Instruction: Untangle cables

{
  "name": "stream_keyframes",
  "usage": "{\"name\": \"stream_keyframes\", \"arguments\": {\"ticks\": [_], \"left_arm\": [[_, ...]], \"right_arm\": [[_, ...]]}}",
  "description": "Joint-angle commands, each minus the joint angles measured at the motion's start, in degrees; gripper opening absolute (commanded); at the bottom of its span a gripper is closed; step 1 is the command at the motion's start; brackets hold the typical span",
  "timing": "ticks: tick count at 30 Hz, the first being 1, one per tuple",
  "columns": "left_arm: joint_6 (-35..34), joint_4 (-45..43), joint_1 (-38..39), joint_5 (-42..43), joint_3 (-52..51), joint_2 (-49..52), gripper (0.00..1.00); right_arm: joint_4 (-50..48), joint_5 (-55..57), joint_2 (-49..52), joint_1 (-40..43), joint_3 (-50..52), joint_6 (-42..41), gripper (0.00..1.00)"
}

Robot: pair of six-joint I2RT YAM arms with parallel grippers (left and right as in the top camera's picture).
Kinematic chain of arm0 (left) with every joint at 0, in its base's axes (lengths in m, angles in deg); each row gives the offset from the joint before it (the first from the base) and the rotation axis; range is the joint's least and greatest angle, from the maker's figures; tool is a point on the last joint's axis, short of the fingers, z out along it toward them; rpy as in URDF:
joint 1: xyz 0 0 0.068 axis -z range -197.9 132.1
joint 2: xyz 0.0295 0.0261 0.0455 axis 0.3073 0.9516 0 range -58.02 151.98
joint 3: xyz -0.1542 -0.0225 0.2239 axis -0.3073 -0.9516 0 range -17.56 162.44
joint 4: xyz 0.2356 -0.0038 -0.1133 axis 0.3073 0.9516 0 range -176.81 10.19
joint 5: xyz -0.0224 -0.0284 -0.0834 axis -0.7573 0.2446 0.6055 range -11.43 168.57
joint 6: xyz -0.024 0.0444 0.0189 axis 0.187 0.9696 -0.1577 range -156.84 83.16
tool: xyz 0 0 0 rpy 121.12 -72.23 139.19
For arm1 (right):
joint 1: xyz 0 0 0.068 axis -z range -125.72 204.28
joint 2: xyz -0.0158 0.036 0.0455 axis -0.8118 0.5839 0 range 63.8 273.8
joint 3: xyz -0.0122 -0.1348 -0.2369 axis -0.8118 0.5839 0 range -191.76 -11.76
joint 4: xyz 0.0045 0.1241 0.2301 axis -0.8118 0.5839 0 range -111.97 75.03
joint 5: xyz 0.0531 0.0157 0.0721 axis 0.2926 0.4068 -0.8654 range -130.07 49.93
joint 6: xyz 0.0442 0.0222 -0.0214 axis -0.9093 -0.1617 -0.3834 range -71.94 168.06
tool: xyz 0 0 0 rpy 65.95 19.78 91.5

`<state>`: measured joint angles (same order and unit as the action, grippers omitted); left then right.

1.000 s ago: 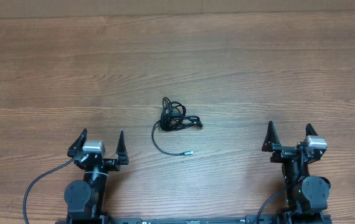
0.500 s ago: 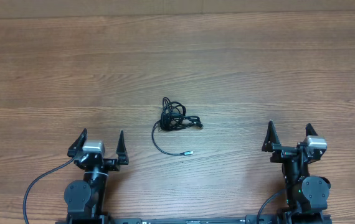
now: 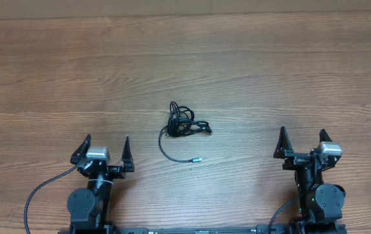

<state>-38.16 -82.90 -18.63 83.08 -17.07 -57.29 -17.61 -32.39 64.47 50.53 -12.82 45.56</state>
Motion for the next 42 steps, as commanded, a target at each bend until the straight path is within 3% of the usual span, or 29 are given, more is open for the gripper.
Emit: {"name": "stream_keyframes", "arguments": {"ticks": [1, 36, 42], "left_arm": [[-0.4, 0.2, 0.4, 0.4, -0.2, -0.5, 1.0], [-2.1, -0.1, 0.4, 1.5, -0.2, -0.5, 1.0], [-5.6, 0.1, 0.4, 1.5, -0.2, -0.5, 1.0]], "right_arm": [[-0.2, -0.3, -0.5, 0.3, 0.6, 0.4, 1.0], [-0.6, -1.3, -0.5, 0.3, 0.6, 0.3, 1.0], [-0.8, -3.5, -0.5, 0.3, 0.6, -5.7, 1.0]]}}
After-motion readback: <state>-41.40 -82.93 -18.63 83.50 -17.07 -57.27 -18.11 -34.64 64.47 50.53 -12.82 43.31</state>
